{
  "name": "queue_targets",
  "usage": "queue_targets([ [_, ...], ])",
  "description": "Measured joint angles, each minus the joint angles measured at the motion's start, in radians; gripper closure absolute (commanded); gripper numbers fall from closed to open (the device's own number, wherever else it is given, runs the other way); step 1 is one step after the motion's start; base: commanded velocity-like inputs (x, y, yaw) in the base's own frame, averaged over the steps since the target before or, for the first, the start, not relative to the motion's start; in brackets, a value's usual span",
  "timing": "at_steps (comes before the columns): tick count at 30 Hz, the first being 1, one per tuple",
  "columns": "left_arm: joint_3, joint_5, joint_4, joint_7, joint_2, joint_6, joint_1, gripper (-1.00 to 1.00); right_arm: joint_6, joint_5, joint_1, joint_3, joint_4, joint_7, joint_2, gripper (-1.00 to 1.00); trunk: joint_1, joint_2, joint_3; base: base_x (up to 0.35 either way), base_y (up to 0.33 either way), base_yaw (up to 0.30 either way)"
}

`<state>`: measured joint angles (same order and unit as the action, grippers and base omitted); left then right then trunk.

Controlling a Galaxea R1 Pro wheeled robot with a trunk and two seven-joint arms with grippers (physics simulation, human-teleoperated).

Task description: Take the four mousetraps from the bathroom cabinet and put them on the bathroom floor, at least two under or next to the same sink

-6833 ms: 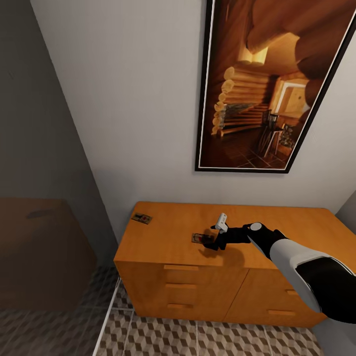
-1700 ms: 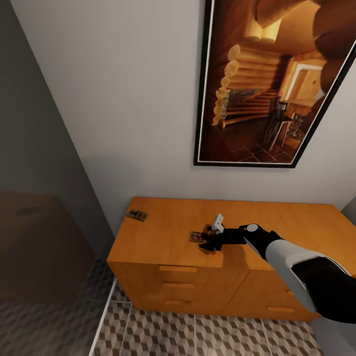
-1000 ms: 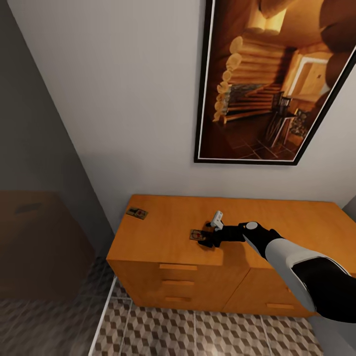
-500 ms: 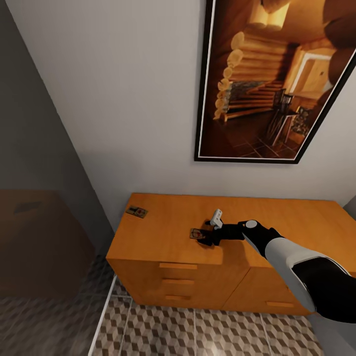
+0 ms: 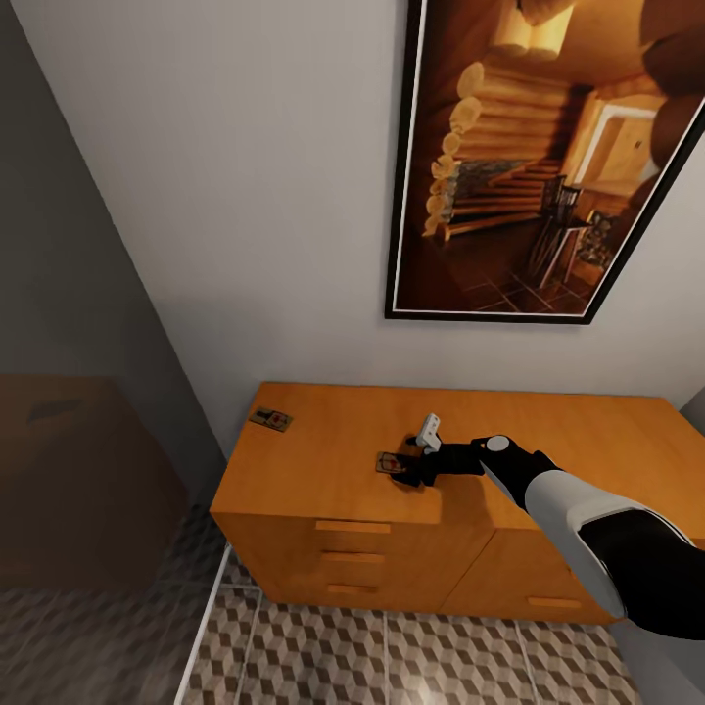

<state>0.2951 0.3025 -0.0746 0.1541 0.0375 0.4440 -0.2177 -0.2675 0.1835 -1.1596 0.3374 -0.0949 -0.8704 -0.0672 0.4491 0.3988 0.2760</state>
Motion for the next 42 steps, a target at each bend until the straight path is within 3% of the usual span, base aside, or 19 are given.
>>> queue_targets([
  [1, 0.000, 0.000, 0.000, 0.000, 0.000, 0.000, 0.000, -1.00, 0.000, 0.000, 0.000, 0.000, 0.000, -0.001, 0.000, -1.00, 0.000, 0.000, 0.000, 0.000, 0.000, 0.000],
  [2, 0.000, 0.000, 0.000, 0.000, 0.000, 0.000, 0.000, -1.00, -0.001, 0.000, 0.000, 0.001, 0.000, -0.001, 0.000, 1.00, 0.000, 0.000, 0.000, 0.000, 0.000, 0.000],
  [42, 0.000, 0.000, 0.000, 0.000, 0.000, 0.000, 0.000, -1.00, 0.000, 0.000, 0.000, 0.003, -0.003, 0.001, 0.000, 1.00, 0.000, 0.000, 0.000, 0.000, 0.000, 0.000],
])
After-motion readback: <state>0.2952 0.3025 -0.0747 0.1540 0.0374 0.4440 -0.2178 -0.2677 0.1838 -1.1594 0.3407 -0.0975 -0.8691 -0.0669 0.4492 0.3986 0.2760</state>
